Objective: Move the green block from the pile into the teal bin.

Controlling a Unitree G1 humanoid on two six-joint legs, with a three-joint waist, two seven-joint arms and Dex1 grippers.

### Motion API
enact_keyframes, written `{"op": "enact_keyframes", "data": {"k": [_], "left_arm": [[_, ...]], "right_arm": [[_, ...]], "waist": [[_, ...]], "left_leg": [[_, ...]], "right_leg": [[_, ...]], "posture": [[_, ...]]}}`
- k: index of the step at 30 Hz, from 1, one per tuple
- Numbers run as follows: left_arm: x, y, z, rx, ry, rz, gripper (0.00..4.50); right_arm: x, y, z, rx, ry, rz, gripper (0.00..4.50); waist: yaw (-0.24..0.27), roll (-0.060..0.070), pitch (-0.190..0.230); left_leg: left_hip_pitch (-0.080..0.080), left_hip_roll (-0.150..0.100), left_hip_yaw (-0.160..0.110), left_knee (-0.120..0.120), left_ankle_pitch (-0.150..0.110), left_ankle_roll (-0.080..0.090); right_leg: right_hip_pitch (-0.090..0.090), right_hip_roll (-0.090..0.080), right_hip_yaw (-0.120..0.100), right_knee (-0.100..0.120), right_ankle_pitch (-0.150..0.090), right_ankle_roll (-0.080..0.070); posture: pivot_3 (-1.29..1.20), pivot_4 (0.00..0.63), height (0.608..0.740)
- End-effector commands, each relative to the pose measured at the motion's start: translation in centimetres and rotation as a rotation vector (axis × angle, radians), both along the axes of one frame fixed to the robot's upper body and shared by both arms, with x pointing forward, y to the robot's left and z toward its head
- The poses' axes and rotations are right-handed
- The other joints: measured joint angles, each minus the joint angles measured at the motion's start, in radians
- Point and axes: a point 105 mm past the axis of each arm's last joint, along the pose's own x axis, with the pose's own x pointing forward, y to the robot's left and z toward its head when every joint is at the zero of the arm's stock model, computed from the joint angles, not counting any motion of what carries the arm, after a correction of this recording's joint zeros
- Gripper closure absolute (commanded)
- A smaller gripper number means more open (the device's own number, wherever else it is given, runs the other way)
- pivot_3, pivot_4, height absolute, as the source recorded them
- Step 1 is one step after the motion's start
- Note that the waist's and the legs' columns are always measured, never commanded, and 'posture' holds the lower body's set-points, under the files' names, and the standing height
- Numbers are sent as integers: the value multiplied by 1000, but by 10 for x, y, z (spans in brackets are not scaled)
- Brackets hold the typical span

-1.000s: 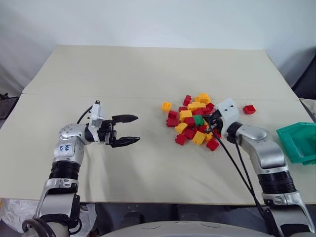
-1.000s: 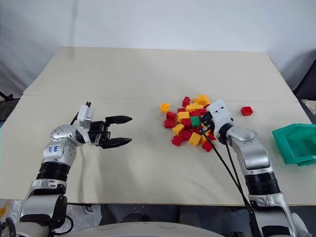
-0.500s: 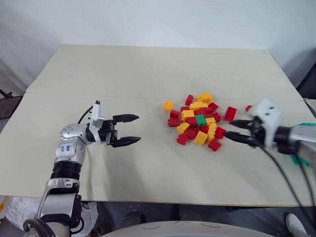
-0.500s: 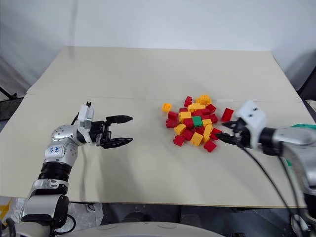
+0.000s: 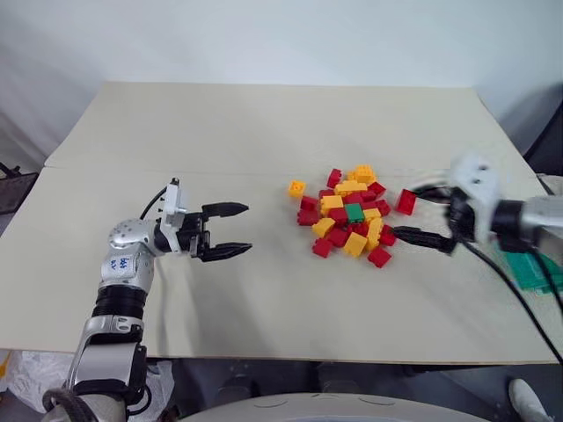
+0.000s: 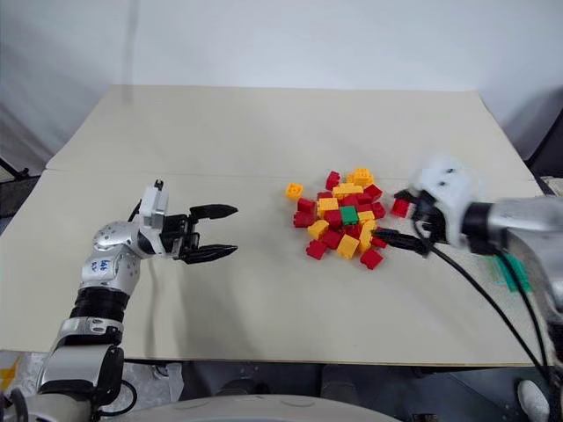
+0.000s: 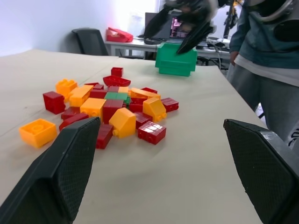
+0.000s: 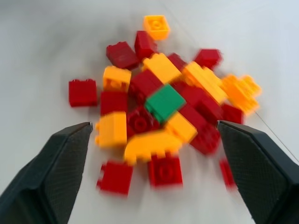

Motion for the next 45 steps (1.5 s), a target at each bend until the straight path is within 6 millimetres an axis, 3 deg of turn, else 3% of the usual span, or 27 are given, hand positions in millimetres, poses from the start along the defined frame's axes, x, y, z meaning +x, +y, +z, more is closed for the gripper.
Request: {"op": "enact_keyframes", "data": {"k": [1,4,9,16,19,26,30,34,39,45], "left_arm": [[1,-2,9,-10,-44,-1,0],[-1,-4,9,-19,-52,2,0],[-5,-3,7,-32,-54,17,0],[-10,3,4,-32,-49,53,0],[-12,4,4,-31,-50,61,0],[-13,3,4,-32,-49,66,0],[-12,0,5,-34,-52,59,0],[-11,-2,6,-34,-54,52,0],[-11,-5,6,-36,-55,43,0],[-10,-19,9,-38,-58,-9,0]], "right_arm": [[27,12,-17,-114,57,28,50],[55,22,-28,-193,70,38,50],[76,29,-41,-285,129,55,50],[68,29,-57,-419,261,178,50],[62,20,-62,-485,300,213,50],[69,15,-63,-502,285,181,50],[75,25,-51,-420,238,163,973],[80,24,-41,-375,204,112,2266],[73,16,-31,-360,175,88,2345],[53,10,27,-161,-4,44,2345]], "waist": [[1,0,0],[0,1,0],[4,1,0],[4,1,0],[6,1,0],[6,1,0],[5,1,0],[0,1,0],[5,1,0],[9,2,1]], "left_leg": [[-1,0,0,0,0,0],[-3,0,0,0,0,0],[-6,-1,2,0,1,-3],[-8,-2,12,1,0,-1],[-8,-2,11,1,-1,-1],[-1,-1,10,1,-1,-2],[-1,-1,10,1,-1,-2],[-1,-1,10,1,-2,-3],[-3,-1,9,1,-2,-3],[-8,-1,10,1,-2,-3]], "right_leg": [[-1,0,0,0,0,0],[-2,1,-1,2,0,0],[-5,-1,-3,1,0,0],[-9,-12,-24,2,0,0],[-8,-12,-26,2,0,0],[-1,-12,-27,1,0,0],[-1,-13,-27,2,0,0],[-1,-13,-27,2,0,-1],[-2,-13,-28,1,0,-1],[-8,-13,-28,1,0,-1]], "posture": [[0,150,740],[0,150,740],[0,150,740],[0,150,740],[0,150,740],[0,150,740],[0,150,740],[0,150,740],[0,150,740],[0,150,740]]}}
